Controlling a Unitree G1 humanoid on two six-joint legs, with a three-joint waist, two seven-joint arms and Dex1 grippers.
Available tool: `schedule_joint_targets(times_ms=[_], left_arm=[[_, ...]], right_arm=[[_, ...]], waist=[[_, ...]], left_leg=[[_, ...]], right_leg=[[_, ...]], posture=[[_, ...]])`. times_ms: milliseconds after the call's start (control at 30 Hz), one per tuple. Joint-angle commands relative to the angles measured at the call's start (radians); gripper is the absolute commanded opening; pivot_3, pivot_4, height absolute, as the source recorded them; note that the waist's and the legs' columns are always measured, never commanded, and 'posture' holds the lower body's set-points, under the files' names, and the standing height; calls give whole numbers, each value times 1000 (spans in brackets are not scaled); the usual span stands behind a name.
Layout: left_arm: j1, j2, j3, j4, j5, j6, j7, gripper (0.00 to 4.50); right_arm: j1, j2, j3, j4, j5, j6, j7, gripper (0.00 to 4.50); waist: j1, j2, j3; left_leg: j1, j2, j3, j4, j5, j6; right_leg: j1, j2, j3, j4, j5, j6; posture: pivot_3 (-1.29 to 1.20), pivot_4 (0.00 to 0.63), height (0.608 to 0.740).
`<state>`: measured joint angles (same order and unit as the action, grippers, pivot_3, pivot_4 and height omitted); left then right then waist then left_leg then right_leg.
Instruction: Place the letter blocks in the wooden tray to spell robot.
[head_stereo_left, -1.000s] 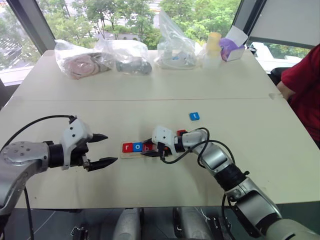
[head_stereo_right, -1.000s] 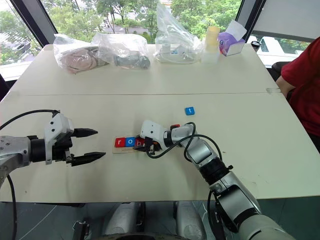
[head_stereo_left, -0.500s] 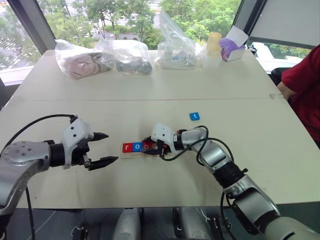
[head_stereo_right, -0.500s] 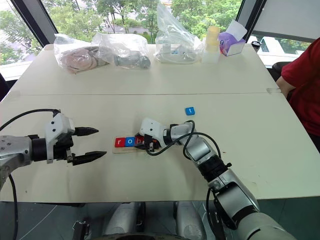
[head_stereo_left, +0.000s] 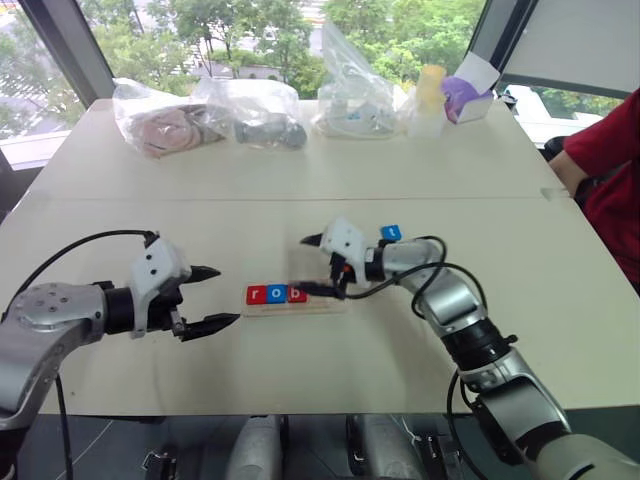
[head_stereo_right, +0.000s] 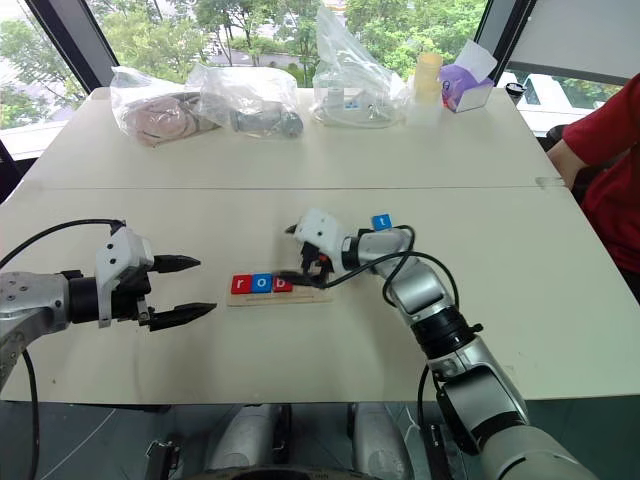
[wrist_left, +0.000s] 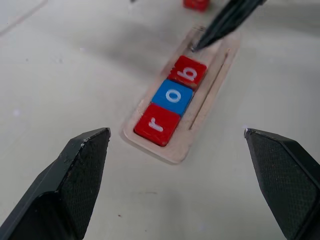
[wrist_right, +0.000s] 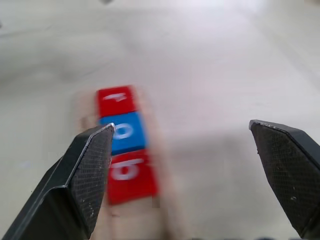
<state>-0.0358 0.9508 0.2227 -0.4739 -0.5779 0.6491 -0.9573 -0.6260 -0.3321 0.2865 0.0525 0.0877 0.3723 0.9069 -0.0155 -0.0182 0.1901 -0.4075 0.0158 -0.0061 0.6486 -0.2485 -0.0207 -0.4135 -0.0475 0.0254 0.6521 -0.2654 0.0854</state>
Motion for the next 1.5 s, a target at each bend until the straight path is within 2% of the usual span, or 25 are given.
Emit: schedule_joint_targets(times_ms=[33, 167, 233, 333, 433, 533, 633, 933, 967, 1000, 1133, 1167, 1333, 1500], left_arm=[[-77, -45, 23, -24, -69, 15, 31, 4500], [-165, -94, -26, -38, -114, 54, 57, 4500], [-219, -122, -100, -22, -90, 45, 51, 4500], [-275, -148, -161, 9, -62, 31, 42, 4500], [-359, -190, -243, 73, 2, -25, 27, 4500], [-424, -214, -327, 127, 71, -84, -12, 4500], [-450, -225, -352, 158, 91, -98, -35, 4500], [-446, -223, -337, 199, 129, -129, -58, 4500], [-443, -223, -334, 197, 130, -129, -55, 4500], [-439, -225, -332, 193, 131, -127, -51, 4500], [-419, -224, -325, 180, 134, -126, -43, 4500], [-415, -222, -327, 180, 138, -129, -42, 4500], [-412, -234, -338, 170, 143, -138, -43, 4500], [-417, -254, -368, 139, 150, -142, -53, 4500]], right_arm=[[10, -29, -136, -83, 36, 101, -102, 4449], [53, -44, -279, -180, 38, 288, -271, 4449], [125, -27, -330, -298, 7, 464, -386, 4449], [190, 6, -341, -430, 22, 622, -461, 4449], [262, 93, -299, -535, 18, 732, -558, 4449], [293, 183, -246, -548, 5, 781, -641, 4449], [295, 219, -226, -522, -1, 786, -685, 4449], [307, 245, -167, -440, -27, 753, -774, 4449], [310, 245, -158, -435, -28, 749, -776, 3913], [312, 243, -150, -432, -31, 745, -778, 3572], [305, 228, -143, -403, -39, 732, -780, 1491], [299, 222, -151, -392, -38, 730, -777, 1148], [279, 178, -193, -409, -62, 704, -794, 1172], [361, 199, -310, -553, -100, 762, -891, 1172]], waist=[[3, 0, 0], [2, 0, 0], [3, 0, 0], [-1, 0, 0], [-9, 0, 0], [-9, 0, -1], [-6, 0, -1], [-4, 0, -1], [-5, 0, -1], [-6, 0, -1], [-8, 0, -1], [-9, 0, -1], [-6, 0, -1], [5, 0, -1]], left_leg=[[0, 0, 0, 0, 0, 0], [0, -1, 0, 0, 0, 0], [0, -1, 0, 0, 0, 0], [-1, -1, 0, -1, 0, 0], [0, -1, 1, -1, 0, 0], [0, -1, 1, 0, 0, 0], [0, -1, 1, 0, 1, -1], [-1, -1, 0, 0, 1, -1], [-1, -1, 0, 0, 1, -1], [-1, -1, 0, 0, 1, -1], [0, -1, 0, 0, 1, -1], [0, 0, 0, 0, 1, -1], [0, 0, 0, 0, 1, -1], [-1, -1, 0, 0, 1, -1]], right_leg=[[0, 0, 0, 0, 0, 0], [0, -1, 0, 0, 0, 0], [0, 0, 0, 0, 0, 0], [0, 1, 0, 0, 0, 1], [-2, 3, 1, 2, 0, 1], [-1, 6, 1, 3, 0, 0], [-2, 6, 1, 3, 1, 0], [-2, 4, 1, 2, 1, 0], [-2, 4, 1, 2, 1, 0], [-2, 4, 1, 2, 1, 0], [-2, 5, 1, 2, 1, 0], [-2, 5, 1, 2, 1, 0], [-1, 5, 1, 2, 1, 0], [-1, 3, 0, 2, 0, 0]], posture=[[0, 150, 740], [0, 150, 740], [0, 150, 740], [0, 150, 740], [0, 150, 740], [0, 150, 740], [0, 150, 740], [0, 150, 740], [0, 150, 740], [0, 150, 740], [0, 150, 740], [0, 150, 740], [0, 150, 740], [0, 150, 740]])
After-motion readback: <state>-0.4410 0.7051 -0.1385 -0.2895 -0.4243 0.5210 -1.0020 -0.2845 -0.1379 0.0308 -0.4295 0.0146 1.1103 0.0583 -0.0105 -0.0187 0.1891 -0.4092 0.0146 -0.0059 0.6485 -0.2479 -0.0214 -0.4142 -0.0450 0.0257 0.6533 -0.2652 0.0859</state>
